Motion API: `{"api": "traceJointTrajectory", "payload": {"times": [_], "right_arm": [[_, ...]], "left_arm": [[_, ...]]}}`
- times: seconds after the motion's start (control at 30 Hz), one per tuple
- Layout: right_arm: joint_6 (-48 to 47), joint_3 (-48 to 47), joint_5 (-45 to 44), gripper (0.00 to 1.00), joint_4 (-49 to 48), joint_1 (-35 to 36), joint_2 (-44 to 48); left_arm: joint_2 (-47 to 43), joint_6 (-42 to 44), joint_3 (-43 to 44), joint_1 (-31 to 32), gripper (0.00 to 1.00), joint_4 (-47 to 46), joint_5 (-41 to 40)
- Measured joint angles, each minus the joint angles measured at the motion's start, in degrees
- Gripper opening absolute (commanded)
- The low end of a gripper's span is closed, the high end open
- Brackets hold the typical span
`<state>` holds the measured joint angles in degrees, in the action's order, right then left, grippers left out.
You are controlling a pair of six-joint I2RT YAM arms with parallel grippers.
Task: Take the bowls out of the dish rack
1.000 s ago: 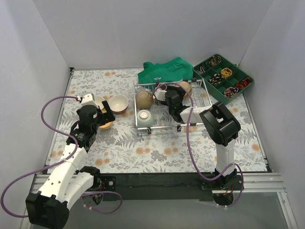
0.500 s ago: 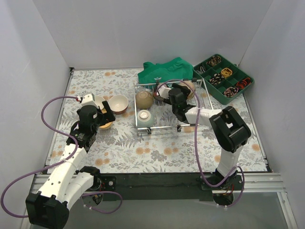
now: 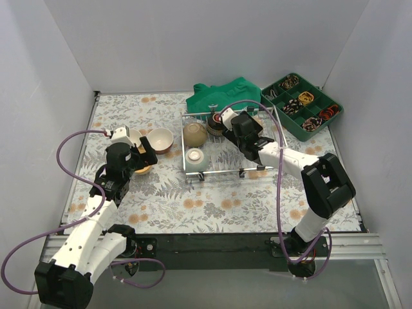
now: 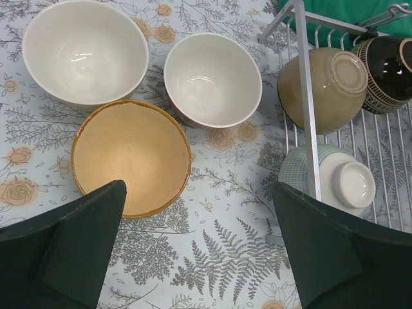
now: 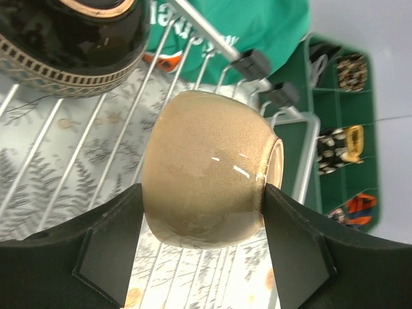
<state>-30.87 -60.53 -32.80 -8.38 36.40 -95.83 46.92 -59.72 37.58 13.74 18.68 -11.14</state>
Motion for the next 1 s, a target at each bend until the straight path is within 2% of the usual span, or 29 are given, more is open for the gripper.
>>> {"api": "traceJointTrajectory", "payload": {"times": [0.23, 0.4, 0.77, 1.0], "right_arm": [[11.6, -1.4, 4.0, 0.23, 8.5, 0.0, 3.8], [19.8, -1.6, 8.7, 0.23, 11.0, -0.4, 9.4], [34.4, 0.7, 21.9, 0.23, 10.4, -0.5, 20.4], [43.6, 5.3, 30.9, 0.22, 7.8, -0.7, 26.1]], "left_arm": [[-0.3, 0.5, -1.2, 0.0, 0.98, -1.0, 4.3], [0.0, 0.3, -1.2, 0.0, 0.98, -2.3, 8.5], [3.3, -5.4, 0.6, 0.9, 0.98, -5.4, 20.5], [7.4, -9.4, 2.8, 5.1, 0.98, -10.0, 23.5]]}}
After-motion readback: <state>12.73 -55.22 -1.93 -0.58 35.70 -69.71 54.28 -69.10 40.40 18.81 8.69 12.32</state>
